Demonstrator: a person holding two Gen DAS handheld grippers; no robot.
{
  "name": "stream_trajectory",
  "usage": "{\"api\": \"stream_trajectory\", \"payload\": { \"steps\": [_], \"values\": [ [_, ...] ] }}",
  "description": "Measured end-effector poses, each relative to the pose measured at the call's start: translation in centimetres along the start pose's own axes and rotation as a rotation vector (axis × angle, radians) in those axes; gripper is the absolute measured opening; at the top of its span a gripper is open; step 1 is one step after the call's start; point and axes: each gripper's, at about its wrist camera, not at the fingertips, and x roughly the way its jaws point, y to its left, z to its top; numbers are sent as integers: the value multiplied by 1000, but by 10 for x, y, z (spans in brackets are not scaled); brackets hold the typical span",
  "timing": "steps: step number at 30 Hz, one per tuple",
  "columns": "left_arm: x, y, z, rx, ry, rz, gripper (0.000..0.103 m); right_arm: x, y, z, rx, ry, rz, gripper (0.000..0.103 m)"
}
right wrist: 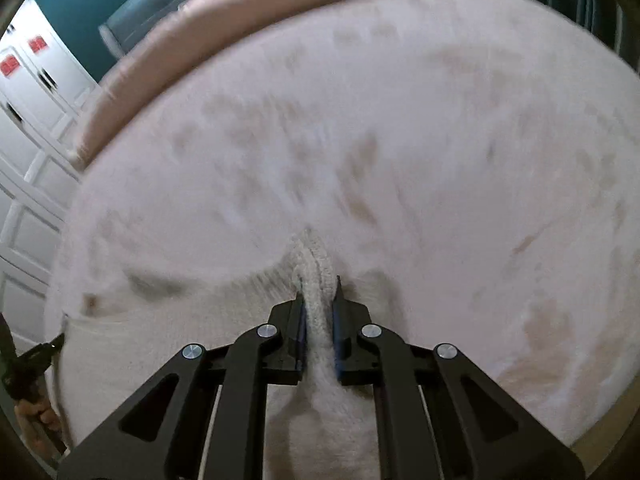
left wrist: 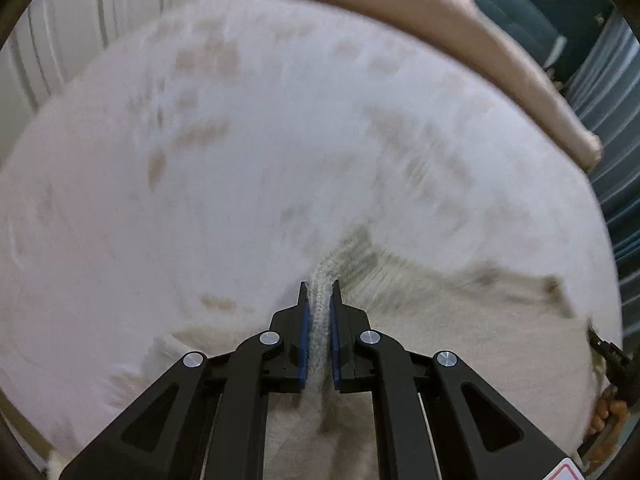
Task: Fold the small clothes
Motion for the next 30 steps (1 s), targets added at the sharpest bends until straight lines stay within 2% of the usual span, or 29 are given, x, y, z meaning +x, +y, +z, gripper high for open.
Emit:
{"api": "stream_trajectory", "payload": {
  "steps": [4,7,9,10,12,13,16,17,18,20,22,25,26,27,28,29,30],
  "values": [
    [-8,3,-1,-31,-29,-7,11,-25,6,3,31,-62,-16,17],
    [-37,-6,0,0,-69,33,15,-68,35,-5,-67,-173,-80,18],
    [-68,-21,-7,36,-137,53,16,-83,59,-16,-124,-175,-15,19],
    [-81,-29,-11,52,-158,34,26,-88,74,-25,-160,-161,29,19],
    [-104,-49,-33,84,-193,-57,36,-92,112,-60,-257,-94,123,19],
    [-109,-60,-46,103,-184,-94,37,-88,135,-84,-305,-34,191,19],
    [-98,-93,-90,179,-73,-154,37,-74,173,-136,-383,102,310,18],
    [-89,-100,-106,205,-45,-142,37,-69,182,-154,-423,128,310,18],
    [-80,-101,-119,227,-11,-97,37,-66,184,-166,-453,148,291,18],
    [-71,-89,-130,213,26,-71,37,-68,172,-173,-461,154,263,15],
    [-74,-70,-131,182,11,-76,34,-75,146,-165,-417,139,219,15],
    [-81,-41,-128,146,0,-20,31,-87,77,-141,-257,99,81,17],
    [-82,-30,-127,127,1,-1,31,-90,45,-131,-191,82,-21,17],
    [-82,-23,-129,113,4,3,29,-91,24,-127,-145,81,-75,14],
    [-81,-16,-129,100,6,0,32,-92,2,-123,-81,89,-78,3],
    [-81,-10,-131,78,7,30,34,-95,-19,-119,12,103,-10,2],
    [-81,-5,-129,52,9,19,34,-99,-28,-116,59,101,13,3]
  ]
}}
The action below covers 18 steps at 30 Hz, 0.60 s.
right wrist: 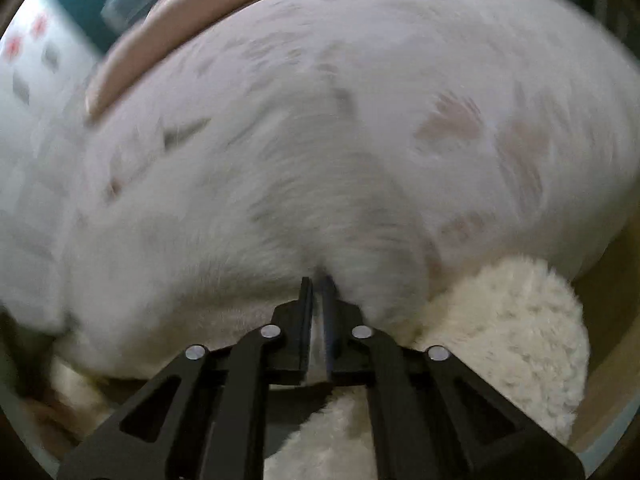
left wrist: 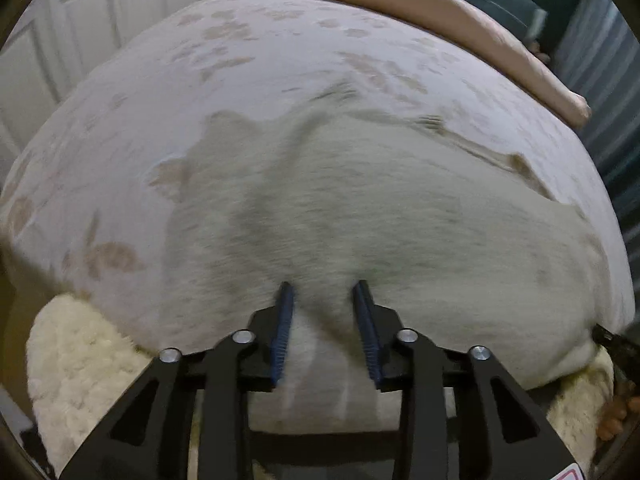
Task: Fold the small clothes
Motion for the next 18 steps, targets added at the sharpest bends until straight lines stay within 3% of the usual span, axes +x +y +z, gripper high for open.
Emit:
{"api": "stream_trajectory", "payload": {
  "steps": [2,4,6,8,9,10,12,14,15,16,18],
  "values": [
    [-6,4,2,-55,-1,-26,33,-13,7,6,-36,-60,-68,9],
    [-12,4,11,-84,-18,-48,32,-23,23,17,-97,-124,-107,29],
    [-15,0,27,-89,-50,-52,33,-23,37,26,-127,-162,-104,37],
    [-14,0,45,-97,-75,-45,40,-15,46,47,-156,-188,-113,41],
    [-12,0,53,-101,-88,-44,52,-8,46,53,-159,-188,-123,48],
    [-7,1,63,-109,-99,-30,58,0,46,59,-155,-183,-138,49],
    [3,4,76,-121,-92,-15,58,22,44,73,-132,-148,-149,49],
    [16,11,86,-144,-73,-11,58,30,48,77,-140,-132,-134,31],
    [23,14,90,-153,-62,-17,57,33,53,81,-159,-129,-129,14],
    [30,17,92,-161,-50,-26,46,32,60,84,-190,-137,-116,7],
    [41,17,96,-153,-24,-27,21,18,66,86,-201,-184,-65,6]
  ]
}}
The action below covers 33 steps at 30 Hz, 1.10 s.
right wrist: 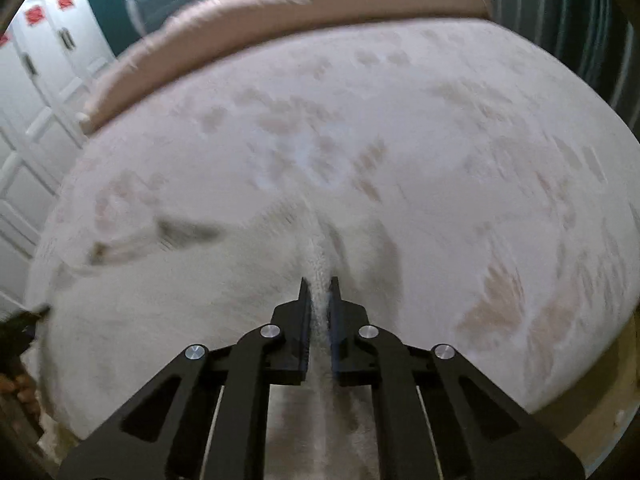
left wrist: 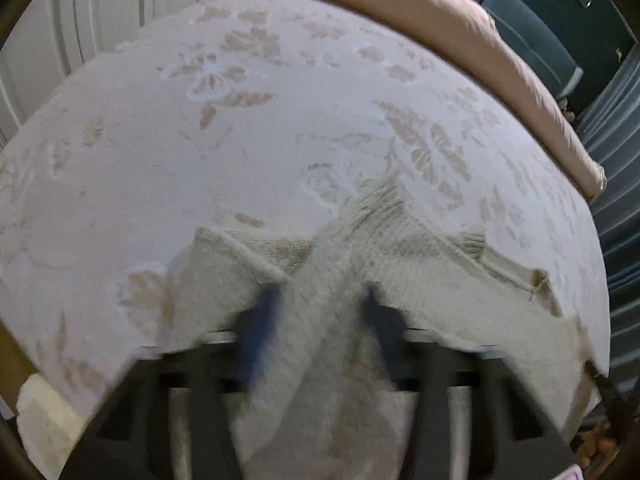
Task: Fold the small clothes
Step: 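Release the sweater edge and open both grippers above the sweater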
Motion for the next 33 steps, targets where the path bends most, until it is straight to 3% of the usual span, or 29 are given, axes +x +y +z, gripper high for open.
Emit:
{"api": "stream_trajectory", "payload": {
  "steps": [1,3,5,6,8,9,14,17,21,24,29,33],
  "values": [
    [1,-2,2,12,-8,-3,12,-10,2,5,7,-33,25,6],
    [0,-2,4,19,-15,12,11,-31,4,15,21,-115,43,6],
    [4,1,5,13,-14,31,10,-25,-3,18,31,-127,-9,6],
    [7,2,5,6,-11,37,10,-10,-8,16,26,-93,-57,7],
    [14,6,5,-7,-6,37,11,43,-26,4,24,75,-132,7],
    [14,5,5,-1,-8,41,11,55,-33,-3,44,106,-121,7],
    [-1,-1,5,40,-27,58,11,4,-20,2,121,-8,-59,11],
    [-34,-16,-9,67,-80,8,12,-26,13,-8,56,-30,8,11],
    [-60,-57,-52,184,-68,-71,12,-28,74,-50,-119,45,97,10],
    [-60,-75,-81,223,-32,-98,12,-27,104,-74,-251,8,-2,11],
    [-41,-78,-105,228,56,-103,12,-20,91,-76,-164,133,139,11],
    [-36,-72,-106,220,40,-69,13,-21,102,-100,-186,166,144,11]
  ]
}}
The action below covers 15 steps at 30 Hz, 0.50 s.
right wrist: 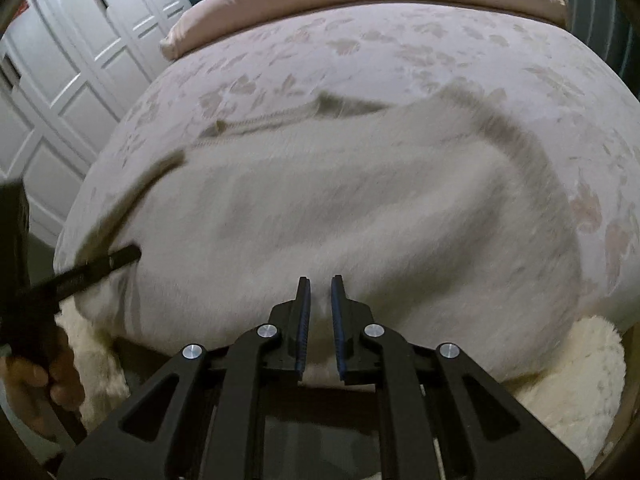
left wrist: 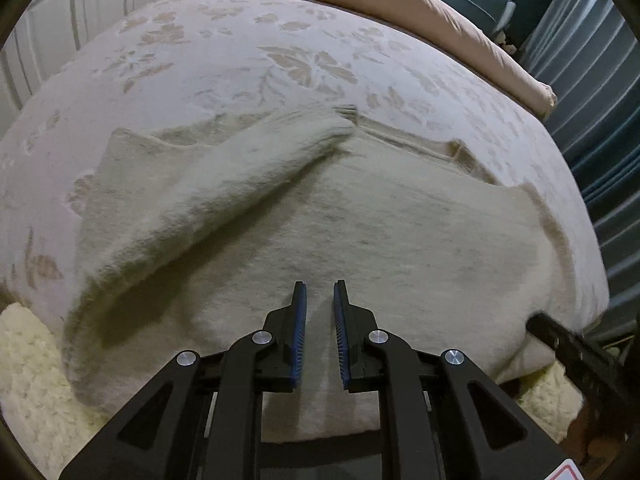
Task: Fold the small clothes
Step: 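Release the sweater edge and open both grippers above the sweater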
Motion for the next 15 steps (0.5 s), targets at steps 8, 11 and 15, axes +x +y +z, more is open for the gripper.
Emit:
{"api": "stream_trajectory", "payload": {
  "steps": [8,11,15],
  "values": [
    [4,65,37,-96,-95,211,16,36,23,24,-46,17,-7,11],
    [11,96,54,-181,-103,183,18,54,30,44,-73,14,-26,11],
    [8,105,61,-220,-110,167,18,43,42,62,-85,-22,-8,11]
  ]
}}
